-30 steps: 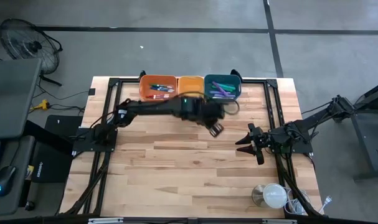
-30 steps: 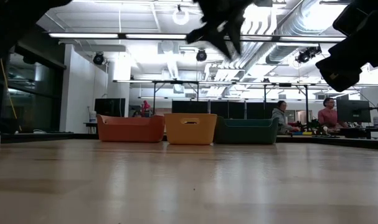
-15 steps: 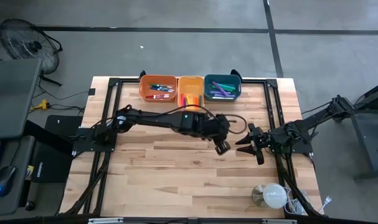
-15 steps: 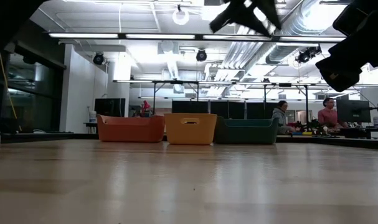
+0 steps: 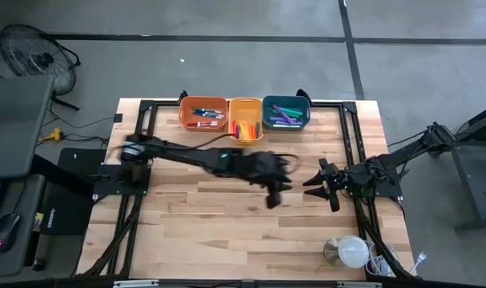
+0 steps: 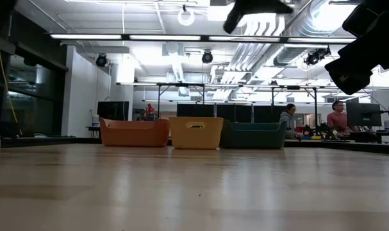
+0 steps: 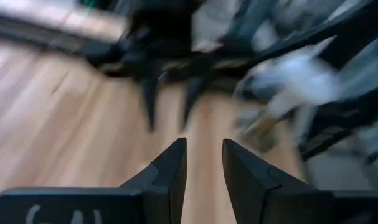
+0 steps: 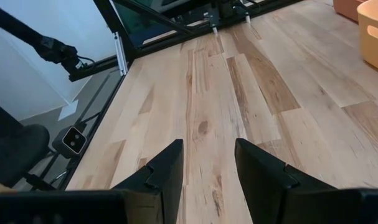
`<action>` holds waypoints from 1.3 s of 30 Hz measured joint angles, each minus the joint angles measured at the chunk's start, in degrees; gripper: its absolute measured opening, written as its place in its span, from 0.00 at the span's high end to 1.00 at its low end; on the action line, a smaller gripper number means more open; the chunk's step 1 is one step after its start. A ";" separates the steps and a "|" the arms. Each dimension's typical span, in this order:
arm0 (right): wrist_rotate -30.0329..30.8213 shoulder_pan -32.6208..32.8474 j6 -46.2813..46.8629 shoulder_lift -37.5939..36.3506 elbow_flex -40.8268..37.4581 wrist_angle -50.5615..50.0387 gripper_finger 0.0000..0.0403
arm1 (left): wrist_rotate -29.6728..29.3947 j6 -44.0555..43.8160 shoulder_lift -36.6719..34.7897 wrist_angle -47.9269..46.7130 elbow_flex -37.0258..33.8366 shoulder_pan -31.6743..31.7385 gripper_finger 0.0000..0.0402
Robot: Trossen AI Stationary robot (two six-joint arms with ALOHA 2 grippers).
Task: Pick & Place Markers
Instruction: Return to Home Position
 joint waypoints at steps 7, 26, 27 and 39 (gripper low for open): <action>0.02 0.00 0.00 0.00 0.00 0.04 0.67 | 0.86 -5.32 -15.99 39.90 -42.15 0.37 0.75; 0.02 0.00 0.00 0.00 0.00 0.04 0.67 | -13.89 -1.58 -62.79 58.79 -97.30 0.83 0.75; 0.02 -0.02 0.00 0.02 0.00 0.04 0.67 | -13.88 -1.87 -64.24 58.56 -98.68 0.83 0.75; 0.00 0.00 0.00 0.00 0.00 0.03 0.67 | -14.31 10.07 -73.72 48.07 -100.46 0.81 0.75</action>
